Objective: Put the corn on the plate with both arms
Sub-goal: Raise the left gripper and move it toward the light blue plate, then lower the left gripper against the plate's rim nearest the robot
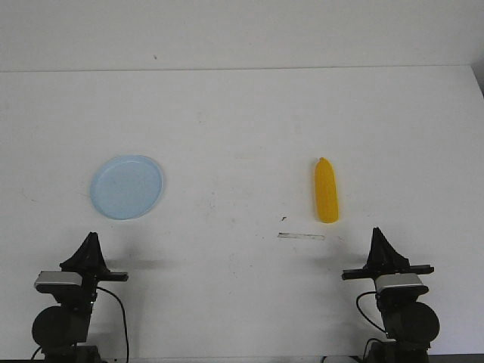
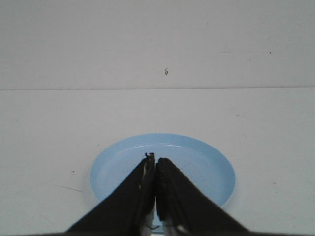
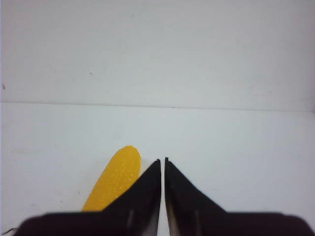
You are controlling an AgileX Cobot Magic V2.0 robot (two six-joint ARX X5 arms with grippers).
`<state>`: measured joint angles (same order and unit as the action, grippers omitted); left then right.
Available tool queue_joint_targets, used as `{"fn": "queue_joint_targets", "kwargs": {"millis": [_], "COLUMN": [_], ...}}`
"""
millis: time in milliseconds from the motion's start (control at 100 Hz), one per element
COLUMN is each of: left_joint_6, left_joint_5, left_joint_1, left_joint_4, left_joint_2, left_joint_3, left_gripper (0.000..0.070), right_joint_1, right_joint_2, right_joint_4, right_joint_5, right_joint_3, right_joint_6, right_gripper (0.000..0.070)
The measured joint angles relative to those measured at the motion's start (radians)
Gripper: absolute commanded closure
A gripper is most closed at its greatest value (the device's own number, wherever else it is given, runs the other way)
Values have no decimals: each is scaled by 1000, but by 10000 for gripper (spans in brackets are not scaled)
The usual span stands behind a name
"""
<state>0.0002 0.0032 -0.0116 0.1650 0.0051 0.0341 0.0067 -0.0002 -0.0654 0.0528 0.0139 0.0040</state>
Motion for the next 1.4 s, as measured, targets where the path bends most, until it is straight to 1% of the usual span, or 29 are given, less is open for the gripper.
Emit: {"fn": "queue_joint_targets", "kwargs": {"millis": [510, 600, 740, 980, 1290, 1400], "left_joint_6": [-14, -15, -16, -16, -15, -15], "left_joint_5": [-2, -2, -2, -3, -3, -2], "left_joint_1": [0, 0, 0, 0, 0, 0], "left_joint_4": [-5, -12, -44, -154, -160, -203], "left_joint_2": [2, 17, 71, 278, 659, 797], "left_joint_3": [9, 51, 179, 379, 618, 696], "left_gripper": [699, 699, 699, 699, 699, 699], "right_joint_1": [0, 0, 0, 0, 0, 0], "right_joint_2": [0, 0, 0, 0, 0, 0], "right_joint_4": [0, 0, 0, 0, 0, 0], "right_joint_5": [0, 0, 0, 0, 0, 0], "right_joint_3": [0, 0, 0, 0, 0, 0], "right_joint_6": [0, 0, 0, 0, 0, 0], "right_gripper": [685, 685, 685, 685, 685, 685]}}
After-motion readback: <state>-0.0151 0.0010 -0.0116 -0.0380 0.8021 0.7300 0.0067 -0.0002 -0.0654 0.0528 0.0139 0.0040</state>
